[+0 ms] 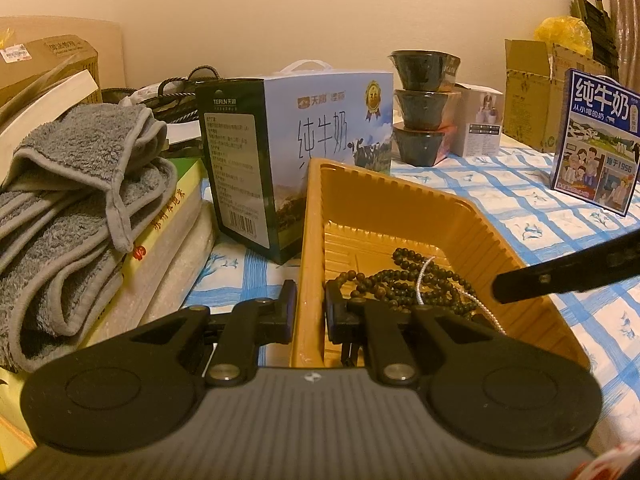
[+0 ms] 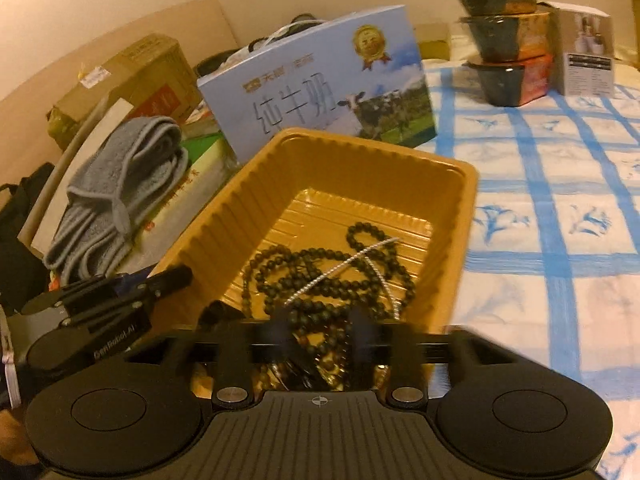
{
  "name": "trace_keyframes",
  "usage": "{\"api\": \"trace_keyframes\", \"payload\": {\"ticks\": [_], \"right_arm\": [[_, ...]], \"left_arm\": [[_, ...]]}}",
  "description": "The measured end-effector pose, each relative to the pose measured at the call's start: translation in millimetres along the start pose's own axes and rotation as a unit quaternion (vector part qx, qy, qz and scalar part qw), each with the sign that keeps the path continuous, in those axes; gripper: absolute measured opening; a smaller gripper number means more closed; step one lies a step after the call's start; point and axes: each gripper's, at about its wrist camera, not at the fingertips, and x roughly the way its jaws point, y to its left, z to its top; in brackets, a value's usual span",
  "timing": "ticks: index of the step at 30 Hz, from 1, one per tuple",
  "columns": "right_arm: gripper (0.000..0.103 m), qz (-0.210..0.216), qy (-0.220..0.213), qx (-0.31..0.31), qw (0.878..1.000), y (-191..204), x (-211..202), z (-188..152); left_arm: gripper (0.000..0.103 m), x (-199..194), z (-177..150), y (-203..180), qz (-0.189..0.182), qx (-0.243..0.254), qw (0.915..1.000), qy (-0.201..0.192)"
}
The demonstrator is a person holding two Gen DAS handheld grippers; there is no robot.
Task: Organize jewelry
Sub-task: 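Lower the pearl necklace into the orange tray and open the right tool, then withdraw the open right tool from the tray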
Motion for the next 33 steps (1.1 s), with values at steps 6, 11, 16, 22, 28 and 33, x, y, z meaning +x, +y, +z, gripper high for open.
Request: {"api": "trace_keyframes", "payload": {"ticks": [6,11,16,22,28,33], "right_arm": [[0.054,-0.016,-0.025,0.011,1.0,-11.6,-25.0,-8.8],[0.054,-0.038,-0.025,0.04,0.998,-29.5,-35.9,-18.3],[0.055,-0.062,-0.025,0.065,0.996,-47.6,-46.0,-27.9],[0.054,-0.089,-0.036,0.088,0.991,-68.1,-61.9,-33.2],[0.054,-0.136,-0.044,0.098,0.985,-86.6,-75.2,-35.2],[0.054,-0.192,-0.045,0.094,0.976,-101.0,-80.1,-37.2]], "left_arm": [[0.014,2.4,-1.4,0.7,0.002,0.001,1.0,0.003],[0.015,8.6,-2.9,1.9,0.005,-0.001,1.0,0.007],[0.016,17.7,-4.6,-0.8,0.004,0.001,0.9999,0.013],[0.016,35.1,-5.5,-7.1,-0.007,-0.013,0.9995,0.028],[0.016,54.3,-1.8,-22.8,-0.021,-0.017,0.9991,0.032],[0.017,69.9,5.3,-30.7,-0.03,-0.025,0.9987,0.034]]}}
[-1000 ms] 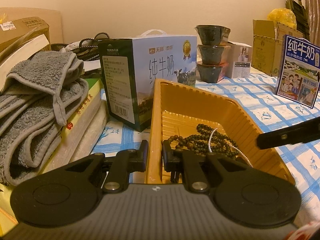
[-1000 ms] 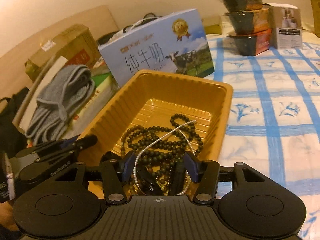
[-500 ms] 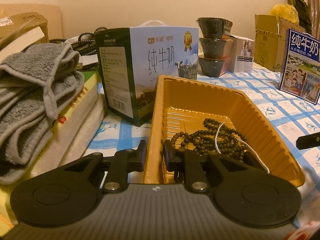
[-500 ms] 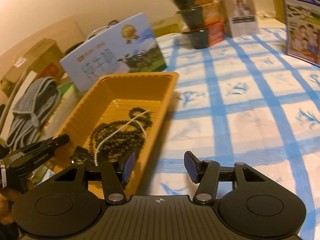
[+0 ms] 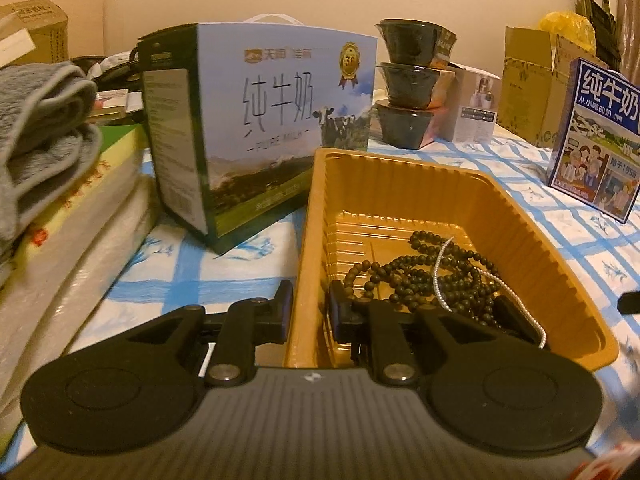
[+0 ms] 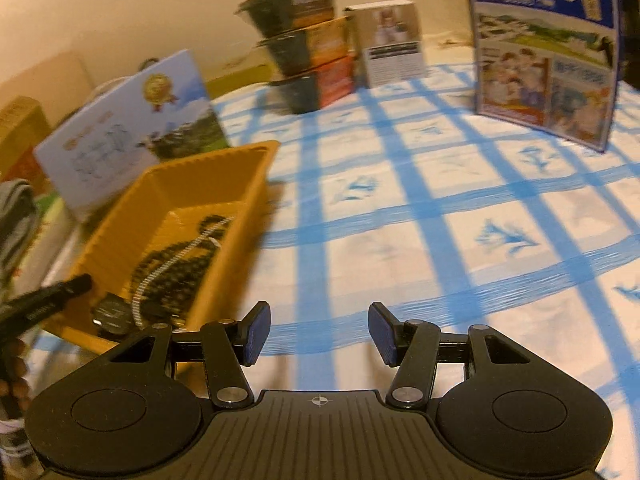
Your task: Organize jewelry
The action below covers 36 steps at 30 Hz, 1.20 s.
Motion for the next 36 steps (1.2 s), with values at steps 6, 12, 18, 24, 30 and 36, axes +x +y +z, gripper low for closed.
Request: {"api": "trace_keyframes", "payload": {"ticks": [6,12,18,24,30,36], "right_arm": [[0.054,-0.037,-0.002,0.0,0.999,-13.1,7.3,1.1],[0.055,-0.043,0.004,-0.001,0.999,-13.6,11.1,-3.4],[0.055,-0.051,0.012,-0.013,0.999,-6.2,11.2,-18.8],[0.058,-0.038,0.006,0.004,0.999,-1.8,-4.4,-28.2],[0.065,-0.024,-0.008,0.029,0.999,10.1,-37.5,-36.7],[0.068,-0.056,-0.025,0.015,0.998,32.8,-75.2,-46.5]], "left_arm": [[0.019,13.7,3.0,-4.6,-0.001,-0.003,1.0,0.003],[0.02,17.8,5.8,0.2,-0.013,-0.001,0.9998,0.014],[0.042,6.4,5.7,6.1,-0.007,0.001,0.9998,0.019],[0.055,-27.3,8.4,11.5,-0.002,-0.002,0.9999,0.012],[0.073,-73.1,13.5,-4.1,-0.014,0.021,0.9997,0.008],[0.089,-107.5,9.5,-40.4,-0.023,0.054,0.9979,0.026]]}}
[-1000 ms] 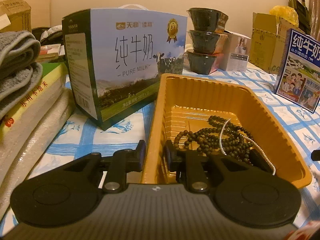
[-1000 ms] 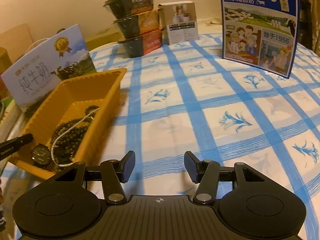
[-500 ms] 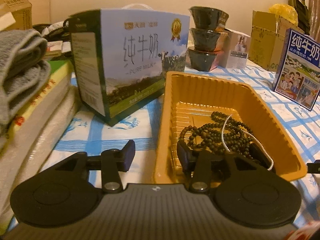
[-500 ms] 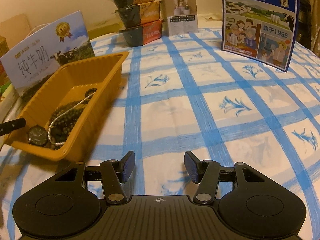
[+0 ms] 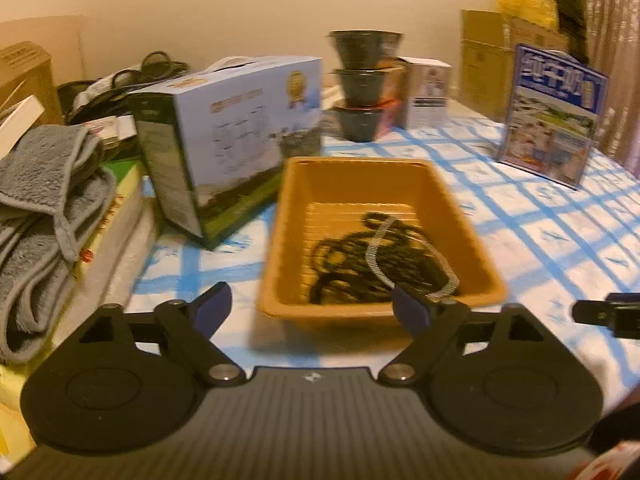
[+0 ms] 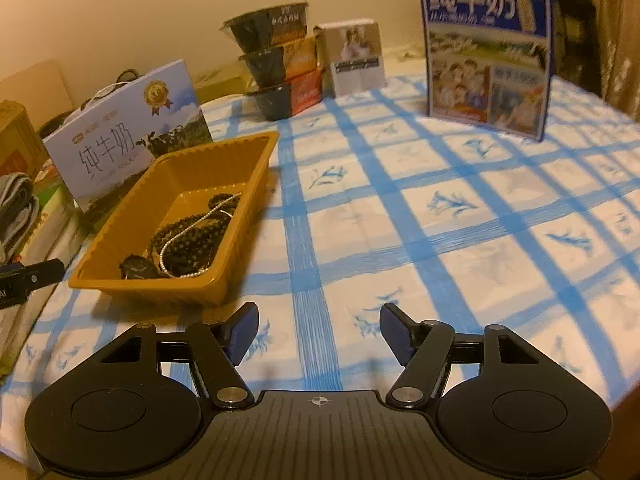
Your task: Organize jewelry
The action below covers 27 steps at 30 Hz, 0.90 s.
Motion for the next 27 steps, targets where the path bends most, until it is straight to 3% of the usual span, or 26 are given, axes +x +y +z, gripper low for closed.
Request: {"api": "trace_keyframes", "payload": {"ticks": [3,12,17,21,27], "right_arm": [[0.069,-0.017,-0.011,-0.011,1.0,6.1,-21.9,-8.3],[0.069,-0.006,-0.019,-0.025,0.999,-1.4,-76.7,-25.5],[0.069,-0.011,-0.02,-0.029,0.999,-2.7,-97.8,-32.2],[0.069,-0.007,-0.015,-0.005,1.0,-9.8,-107.5,-35.8],[0.069,-0.007,-0.017,-0.004,1.0,-15.8,-118.4,-40.3]], "left_arm": [[0.092,-16.3,-3.2,-14.3,-0.016,-0.007,0.9998,0.002],[0.093,-64.6,-14.4,-42.3,-0.064,-0.018,0.9978,0.005],[0.093,-83.9,-20.3,-63.9,-0.07,0.011,0.9972,0.021],[0.093,-95.5,-30.9,-82.8,-0.055,0.045,0.9972,0.021],[0.093,-99.4,-38.9,-92.0,-0.055,0.05,0.9968,0.028]]}}
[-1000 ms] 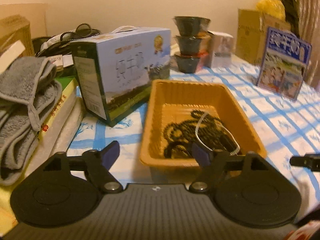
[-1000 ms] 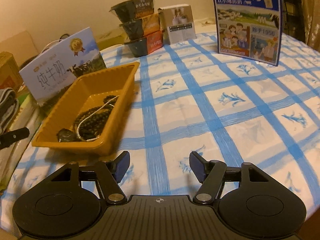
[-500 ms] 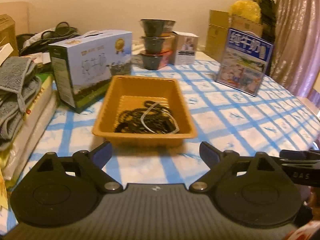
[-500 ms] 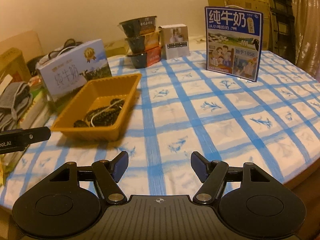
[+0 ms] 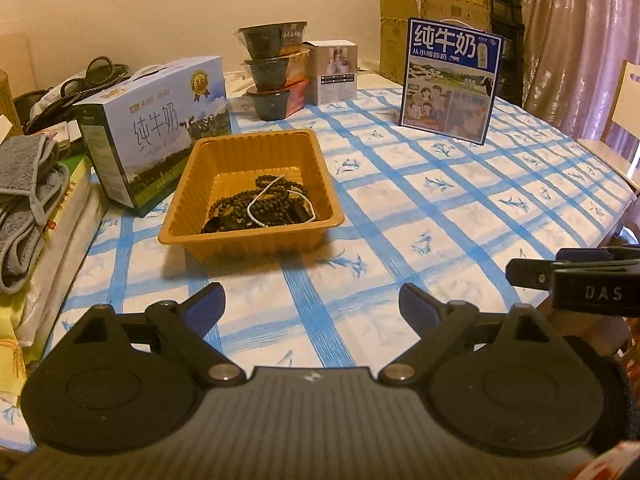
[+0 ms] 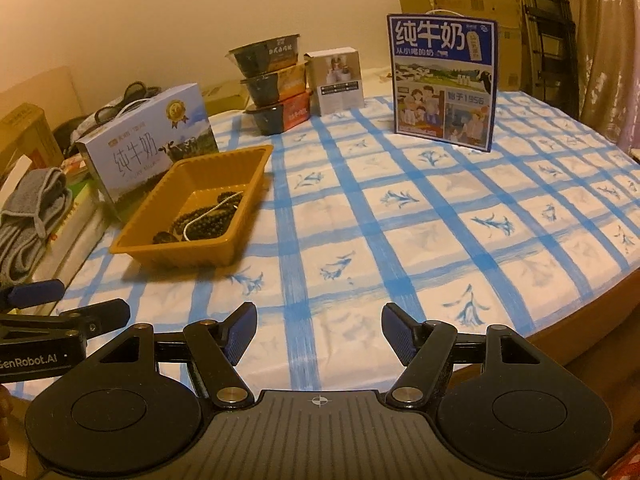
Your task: Organize jewelry
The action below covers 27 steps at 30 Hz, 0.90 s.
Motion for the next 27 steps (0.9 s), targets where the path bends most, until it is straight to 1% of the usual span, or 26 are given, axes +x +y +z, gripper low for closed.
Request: {"api": "trace_keyframes", "payload": {"ticks": [8,15,27], "right_arm": [[0.069,0.007,0.014,0.006,1.0,-6.3,-2.1,-11.5],[0.069,0.014,0.02,0.004,1.0,-9.6,-2.3,-13.8],[0.069,0.017,0.026,0.009,0.999,-11.7,-1.5,-15.5]], "left_arm": [[0.093,1.0,-4.8,-12.5,0.013,0.024,0.9996,-0.01],[0.093,6.7,-2.9,-12.4,-0.002,0.003,0.9999,0.011],[0.093,11.5,-5.2,-19.1,-0.012,0.007,0.9996,0.023]]}}
